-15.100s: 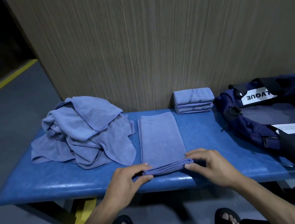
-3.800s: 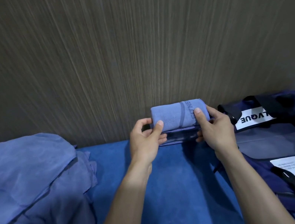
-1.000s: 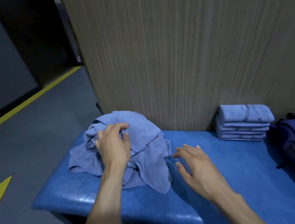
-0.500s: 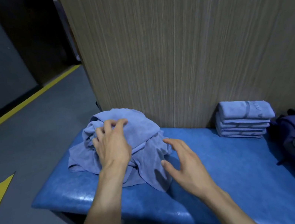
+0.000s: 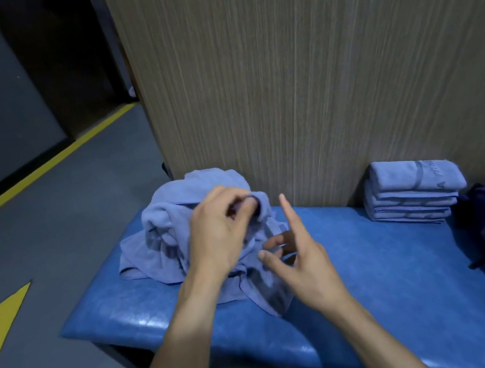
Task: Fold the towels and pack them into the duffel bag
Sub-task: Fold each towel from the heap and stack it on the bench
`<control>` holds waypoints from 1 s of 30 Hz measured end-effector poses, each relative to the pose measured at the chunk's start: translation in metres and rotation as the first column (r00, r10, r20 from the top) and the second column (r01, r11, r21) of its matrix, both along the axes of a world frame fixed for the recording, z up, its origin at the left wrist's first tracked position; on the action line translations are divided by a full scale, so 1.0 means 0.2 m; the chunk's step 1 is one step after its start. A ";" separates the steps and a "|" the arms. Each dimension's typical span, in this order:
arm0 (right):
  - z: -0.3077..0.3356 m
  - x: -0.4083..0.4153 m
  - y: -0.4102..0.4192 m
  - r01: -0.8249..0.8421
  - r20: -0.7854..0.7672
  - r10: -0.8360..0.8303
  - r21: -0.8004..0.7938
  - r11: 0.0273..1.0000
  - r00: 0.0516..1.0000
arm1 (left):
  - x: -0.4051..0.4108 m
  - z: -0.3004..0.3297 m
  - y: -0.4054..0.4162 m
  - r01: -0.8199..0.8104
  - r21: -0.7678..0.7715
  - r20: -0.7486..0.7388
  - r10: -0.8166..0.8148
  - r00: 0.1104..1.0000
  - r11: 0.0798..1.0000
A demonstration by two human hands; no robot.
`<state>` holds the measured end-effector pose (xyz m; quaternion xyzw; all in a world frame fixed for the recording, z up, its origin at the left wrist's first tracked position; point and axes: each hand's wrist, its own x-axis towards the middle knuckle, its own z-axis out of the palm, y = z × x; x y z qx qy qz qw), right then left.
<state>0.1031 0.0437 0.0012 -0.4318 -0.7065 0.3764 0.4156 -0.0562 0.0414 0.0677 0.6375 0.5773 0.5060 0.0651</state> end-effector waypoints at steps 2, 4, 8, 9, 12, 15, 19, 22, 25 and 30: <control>0.01 -0.03 0.02 0.009 -0.084 -0.012 -0.030 1.000 0.996 | 0.03 -0.03 -0.01 0.132 -0.026 -0.064 -0.134 0.989 0.991; 0.02 -0.05 0.05 0.020 -0.179 -0.026 -0.038 0.999 0.984 | 0.03 -0.03 -0.03 0.246 -0.069 -0.114 -0.252 0.961 0.967; 0.07 -0.08 0.05 0.041 -0.391 -0.098 -0.151 0.988 0.915 | -0.01 -0.07 -0.04 0.189 -0.048 -0.186 -0.195 0.963 0.981; 0.09 -0.08 0.05 0.033 -0.450 -0.127 -0.212 0.977 0.884 | -0.03 -0.08 -0.04 0.086 -0.022 -0.242 -0.089 0.966 0.996; 0.15 -0.08 0.07 -0.017 -0.572 -0.196 -0.345 0.939 0.797 | -0.13 -0.13 -0.01 -0.232 0.010 -0.350 0.221 0.910 0.973; 0.22 -0.04 0.10 -0.136 -0.721 -0.205 -0.385 0.913 0.662 | -0.22 -0.21 0.02 -0.402 -0.096 -0.483 0.311 0.819 0.911; 0.40 0.01 0.17 -0.305 -0.866 -0.225 -0.383 0.872 0.446 | -0.24 -0.22 0.03 -0.501 -0.202 -0.538 0.332 0.775 0.842; 0.56 0.04 0.20 -0.339 -0.910 -0.258 -0.366 0.867 0.326 | -0.22 -0.20 0.04 -0.494 -0.203 -0.549 0.320 0.772 0.845; 0.65 0.12 0.22 -0.406 -0.954 -0.245 -0.295 0.865 0.170 | -0.21 -0.20 0.04 -0.504 -0.254 -0.534 0.315 0.785 0.825; 0.77 0.32 0.10 -0.629 -0.987 -0.128 -0.163 0.760 0.102 | -0.14 -0.15 0.03 -0.498 -0.191 -0.574 0.315 0.755 0.846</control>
